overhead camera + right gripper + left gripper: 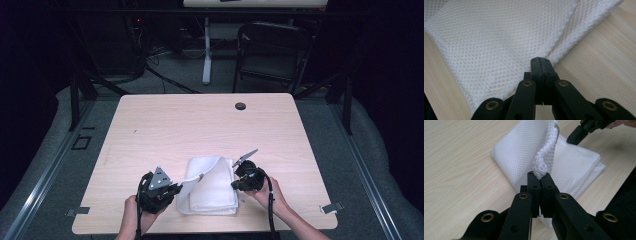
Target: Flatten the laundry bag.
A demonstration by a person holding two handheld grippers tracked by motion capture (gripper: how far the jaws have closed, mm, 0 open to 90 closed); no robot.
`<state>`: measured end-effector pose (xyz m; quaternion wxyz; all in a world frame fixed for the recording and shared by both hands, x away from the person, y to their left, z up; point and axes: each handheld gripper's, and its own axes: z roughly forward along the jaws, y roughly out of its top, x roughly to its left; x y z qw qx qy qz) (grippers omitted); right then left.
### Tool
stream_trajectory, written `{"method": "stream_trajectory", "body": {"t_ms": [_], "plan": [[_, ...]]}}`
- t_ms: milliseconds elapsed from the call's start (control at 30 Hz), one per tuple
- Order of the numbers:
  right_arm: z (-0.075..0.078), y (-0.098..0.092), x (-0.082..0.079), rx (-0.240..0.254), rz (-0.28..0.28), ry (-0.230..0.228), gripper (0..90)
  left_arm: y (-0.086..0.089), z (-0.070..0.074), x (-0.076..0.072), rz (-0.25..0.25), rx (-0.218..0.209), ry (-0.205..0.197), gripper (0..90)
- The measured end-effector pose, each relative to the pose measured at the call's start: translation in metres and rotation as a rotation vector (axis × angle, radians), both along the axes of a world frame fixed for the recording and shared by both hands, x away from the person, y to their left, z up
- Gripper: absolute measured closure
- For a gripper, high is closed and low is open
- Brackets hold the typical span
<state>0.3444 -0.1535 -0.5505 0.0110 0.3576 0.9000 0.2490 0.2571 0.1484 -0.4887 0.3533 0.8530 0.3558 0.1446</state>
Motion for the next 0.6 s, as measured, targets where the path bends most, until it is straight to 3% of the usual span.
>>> {"method": "stream_trajectory", "body": {"t_ms": [167, 433, 567, 600], "plan": [[-0.001, 0.0, 0.0, 0.015, -0.003, 0.0, 90.0, 0.007, -0.002, 0.0, 0.024, 0.026, -0.01, 88.7], [-0.001, -0.002, 0.0, 0.022, 0.004, 0.003, 90.0, 0.025, -0.009, 0.004, 0.051, 0.073, 0.048, 88.9], [-0.001, -0.002, 0.0, 0.024, 0.003, 0.004, 90.0, 0.031, -0.011, 0.005, 0.068, 0.078, 0.061, 88.9], [-0.001, -0.001, 0.0, 0.021, 0.003, 0.002, 90.0, 0.039, -0.013, 0.009, 0.092, 0.028, 0.092, 88.9]]}}
